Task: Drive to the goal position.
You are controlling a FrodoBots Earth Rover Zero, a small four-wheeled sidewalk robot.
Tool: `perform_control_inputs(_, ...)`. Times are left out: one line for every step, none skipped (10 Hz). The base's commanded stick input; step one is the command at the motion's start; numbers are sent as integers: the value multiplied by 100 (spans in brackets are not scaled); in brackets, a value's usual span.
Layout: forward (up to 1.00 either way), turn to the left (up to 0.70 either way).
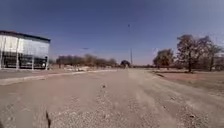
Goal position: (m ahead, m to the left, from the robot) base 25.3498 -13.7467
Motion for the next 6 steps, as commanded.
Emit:
perform_control_inputs(50,0)
perform_control_inputs(50,0)
perform_control_inputs(50,0)
perform_control_inputs(50,0)
perform_control_inputs(50,0)
perform_control_inputs(50,0)
